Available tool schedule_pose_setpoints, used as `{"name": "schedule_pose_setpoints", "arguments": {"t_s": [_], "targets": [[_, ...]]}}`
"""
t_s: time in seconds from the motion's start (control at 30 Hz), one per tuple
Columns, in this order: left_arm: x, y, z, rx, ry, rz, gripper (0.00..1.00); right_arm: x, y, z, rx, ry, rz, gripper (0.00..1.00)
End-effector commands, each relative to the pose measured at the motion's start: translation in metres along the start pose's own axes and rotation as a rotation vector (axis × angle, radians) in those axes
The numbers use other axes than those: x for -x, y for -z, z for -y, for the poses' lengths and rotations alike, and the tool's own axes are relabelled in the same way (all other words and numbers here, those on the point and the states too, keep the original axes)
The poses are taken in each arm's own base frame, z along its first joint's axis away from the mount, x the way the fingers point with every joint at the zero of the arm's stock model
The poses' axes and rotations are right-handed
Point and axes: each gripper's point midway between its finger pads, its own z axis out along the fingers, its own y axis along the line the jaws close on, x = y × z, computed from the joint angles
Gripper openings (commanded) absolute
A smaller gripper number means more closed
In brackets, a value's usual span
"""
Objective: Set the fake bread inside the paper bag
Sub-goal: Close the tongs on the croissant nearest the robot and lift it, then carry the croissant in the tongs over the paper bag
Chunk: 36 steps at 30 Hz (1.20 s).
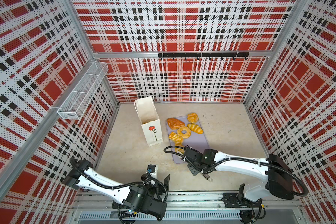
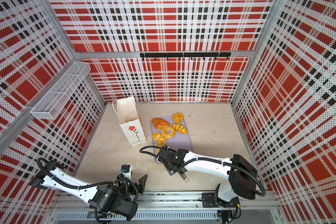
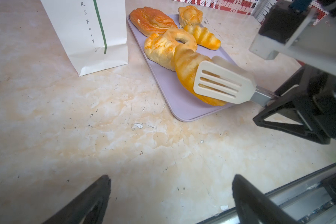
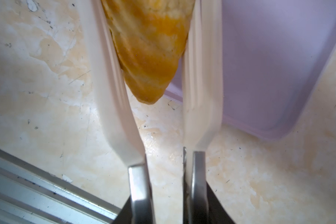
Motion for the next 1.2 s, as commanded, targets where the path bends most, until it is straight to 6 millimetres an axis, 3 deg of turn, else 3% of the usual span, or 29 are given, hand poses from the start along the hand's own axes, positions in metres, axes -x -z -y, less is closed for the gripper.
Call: {"name": "schedule_pose_setpoints", "arguments": {"t_s": [0.0, 0.3, 0.63, 0.87, 1.17], "targets": [[0.012, 0.001, -0.006, -0.002, 0.009, 0.064, 0.99, 0.021, 0.025, 0.004, 0.033, -0.038, 0.133, 0.37], [0.027, 0.006, -0.017, -0.014, 0.019, 0.107, 0.99, 0.058, 0.087, -0.003, 0.160, -0.057, 0.327, 0.37], [0.043, 0.012, -0.015, -0.039, 0.008, 0.139, 1.00, 0.122, 0.139, -0.036, 0.277, 0.054, 0.495, 0.39], [0.052, 0.014, -0.018, -0.034, -0.002, 0.174, 0.99, 0.170, 0.157, -0.060, 0.306, 0.135, 0.563, 0.41], [0.056, 0.014, -0.023, -0.031, -0.002, 0.188, 0.99, 0.223, 0.160, -0.073, 0.339, 0.152, 0.615, 0.41]]}}
